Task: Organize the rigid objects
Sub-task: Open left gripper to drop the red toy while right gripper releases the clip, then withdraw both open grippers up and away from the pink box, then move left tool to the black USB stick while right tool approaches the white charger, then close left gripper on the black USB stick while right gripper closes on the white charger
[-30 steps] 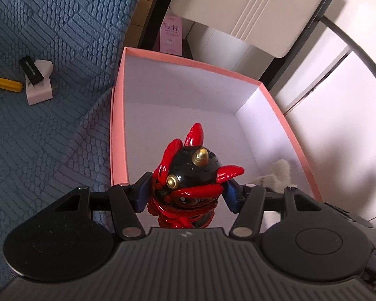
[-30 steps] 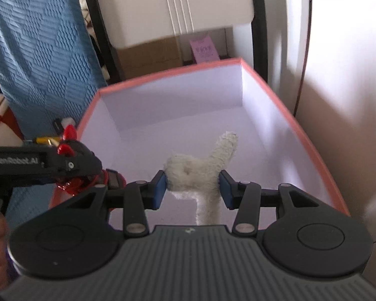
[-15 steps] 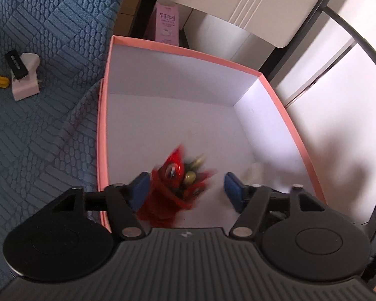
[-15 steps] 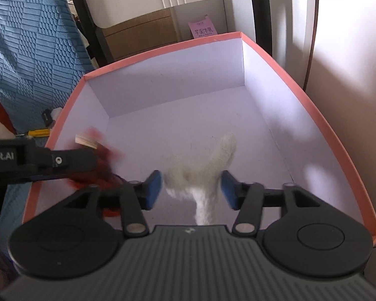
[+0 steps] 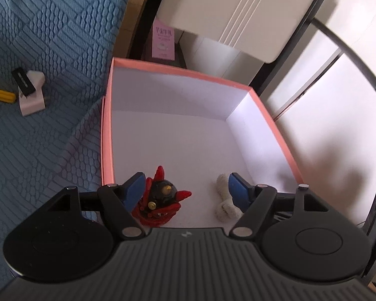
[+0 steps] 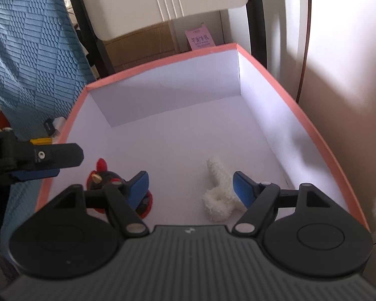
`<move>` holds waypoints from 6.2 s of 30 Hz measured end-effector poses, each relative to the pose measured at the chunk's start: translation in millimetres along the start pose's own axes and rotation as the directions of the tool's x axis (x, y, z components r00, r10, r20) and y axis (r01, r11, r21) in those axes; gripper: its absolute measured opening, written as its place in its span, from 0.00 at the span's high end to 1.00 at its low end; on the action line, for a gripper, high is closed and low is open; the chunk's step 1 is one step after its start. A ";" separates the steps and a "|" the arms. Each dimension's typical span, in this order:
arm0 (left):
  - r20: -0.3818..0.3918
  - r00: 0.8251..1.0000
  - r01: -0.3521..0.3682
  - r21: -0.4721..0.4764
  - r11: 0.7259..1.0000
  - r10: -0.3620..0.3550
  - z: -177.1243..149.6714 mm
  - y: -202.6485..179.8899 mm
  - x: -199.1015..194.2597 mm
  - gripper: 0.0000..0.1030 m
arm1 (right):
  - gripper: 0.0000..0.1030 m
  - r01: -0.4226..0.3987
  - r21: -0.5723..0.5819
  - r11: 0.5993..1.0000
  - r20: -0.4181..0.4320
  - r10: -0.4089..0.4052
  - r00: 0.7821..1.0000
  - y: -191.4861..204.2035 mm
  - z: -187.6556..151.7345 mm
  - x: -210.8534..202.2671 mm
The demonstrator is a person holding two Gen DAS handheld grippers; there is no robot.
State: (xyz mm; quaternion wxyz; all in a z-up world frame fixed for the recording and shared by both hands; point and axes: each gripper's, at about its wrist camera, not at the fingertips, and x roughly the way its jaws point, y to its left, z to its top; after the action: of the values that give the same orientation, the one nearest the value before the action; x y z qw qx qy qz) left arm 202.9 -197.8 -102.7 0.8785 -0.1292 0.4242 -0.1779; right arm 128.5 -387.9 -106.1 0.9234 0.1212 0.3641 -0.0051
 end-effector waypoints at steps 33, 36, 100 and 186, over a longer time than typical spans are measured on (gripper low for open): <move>0.336 0.937 -0.117 0.057 0.992 0.091 -70.5 23.9 -226.9 0.25 | 0.26 -0.110 -0.172 0.979 0.245 0.151 0.958 97.5 -42.9 -167.9; 0.344 0.934 -0.122 0.059 0.991 0.094 -79.0 31.5 -239.2 0.24 | 0.26 -0.115 -0.193 0.974 0.252 0.163 0.954 106.6 -51.8 -174.0; 0.246 0.969 0.009 -0.159 0.987 0.031 -49.9 219.1 -129.7 0.24 | 0.26 -0.148 -0.308 0.940 0.147 0.201 0.968 208.7 -60.2 -58.7; 0.148 0.963 0.266 -0.643 0.718 -0.224 77.6 377.6 9.4 0.90 | 0.63 -0.284 -0.500 0.818 -0.066 0.291 0.954 276.4 22.5 170.2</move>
State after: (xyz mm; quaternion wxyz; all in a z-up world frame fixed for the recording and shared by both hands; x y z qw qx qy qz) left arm 346.4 145.3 -204.9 0.7575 -0.4898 0.4123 -0.1279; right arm 295.7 -111.3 -144.1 0.9154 -0.0707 0.3238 0.2286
